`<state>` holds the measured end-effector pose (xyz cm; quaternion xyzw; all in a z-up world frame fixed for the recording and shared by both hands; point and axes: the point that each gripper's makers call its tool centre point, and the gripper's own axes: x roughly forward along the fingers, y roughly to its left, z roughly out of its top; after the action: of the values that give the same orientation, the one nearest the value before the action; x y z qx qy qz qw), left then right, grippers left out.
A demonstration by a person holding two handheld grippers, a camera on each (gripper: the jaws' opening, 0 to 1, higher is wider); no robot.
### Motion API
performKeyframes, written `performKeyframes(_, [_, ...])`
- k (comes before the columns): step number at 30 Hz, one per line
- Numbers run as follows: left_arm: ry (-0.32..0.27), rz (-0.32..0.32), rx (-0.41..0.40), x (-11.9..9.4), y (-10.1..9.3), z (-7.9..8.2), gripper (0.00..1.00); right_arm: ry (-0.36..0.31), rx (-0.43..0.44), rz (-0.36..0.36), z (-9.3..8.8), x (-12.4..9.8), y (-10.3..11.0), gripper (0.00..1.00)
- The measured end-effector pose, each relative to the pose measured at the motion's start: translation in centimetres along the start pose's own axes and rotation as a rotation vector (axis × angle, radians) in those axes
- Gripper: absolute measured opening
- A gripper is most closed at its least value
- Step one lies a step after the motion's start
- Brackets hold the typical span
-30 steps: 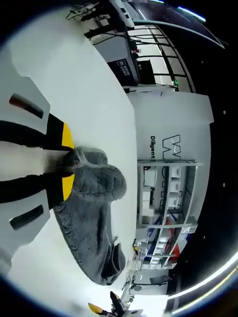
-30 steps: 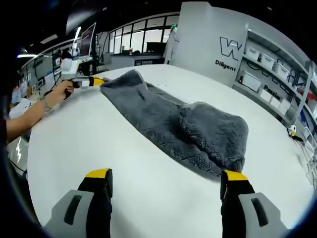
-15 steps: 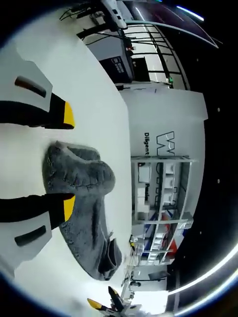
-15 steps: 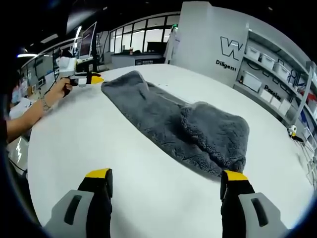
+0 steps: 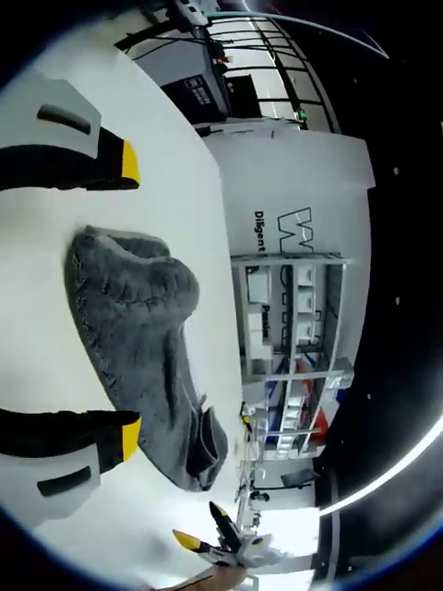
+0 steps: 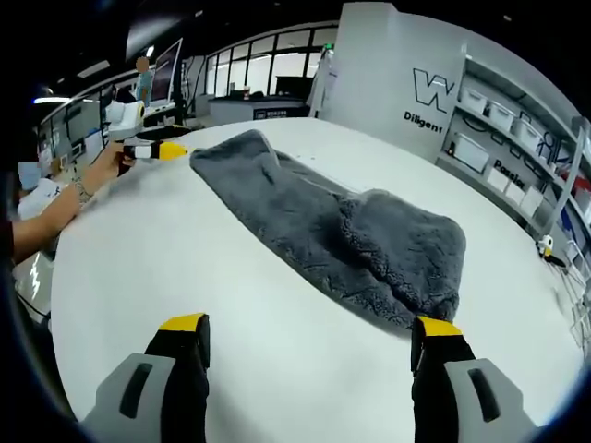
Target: Open the folded towel by lifting each exposed corner and separating the folded layers until the towel lies flat within the target outline without major curled edges
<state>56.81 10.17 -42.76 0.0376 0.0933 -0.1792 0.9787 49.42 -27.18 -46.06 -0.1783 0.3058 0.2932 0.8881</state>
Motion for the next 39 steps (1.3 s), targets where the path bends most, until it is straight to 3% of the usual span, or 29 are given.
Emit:
performKeyframes(3, [-0.005, -0.07, -0.006, -0.2, -1.4, 0.5, 0.99, -0.004, 0.002, 0.001, 0.0, 0.0, 0.1, 0.91])
performKeyframes(11, [0.026, -0.159, 0.014, -1.3, -3.3, 0.2, 0.99, 0.001, 0.003, 0.005, 0.0, 0.2, 0.1, 0.92])
performKeyframes(16, [0.059, -0.158, 0.015, -1.5, -3.3, -0.8, 0.99, -0.002, 0.005, 0.015, 0.2, 0.5, 0.3, 0.94])
performKeyframes(19, [0.077, -0.201, -0.017, -1.6, -4.2, -1.2, 0.99, 0.004, -0.004, 0.015, 0.3, 0.7, 0.5, 0.95])
performKeyframes(34, [0.036, -0.233, -0.034, -2.3, -4.8, 0.0, 0.99, -0.031, -0.023, 0.008, 1.9, 0.4, 0.3, 0.99])
performKeyframes(39, [0.039, -0.24, -0.034, -2.3, -5.2, -0.1, 0.99, -0.09, -0.022, -0.001, 3.2, 0.8, 0.4, 0.99])
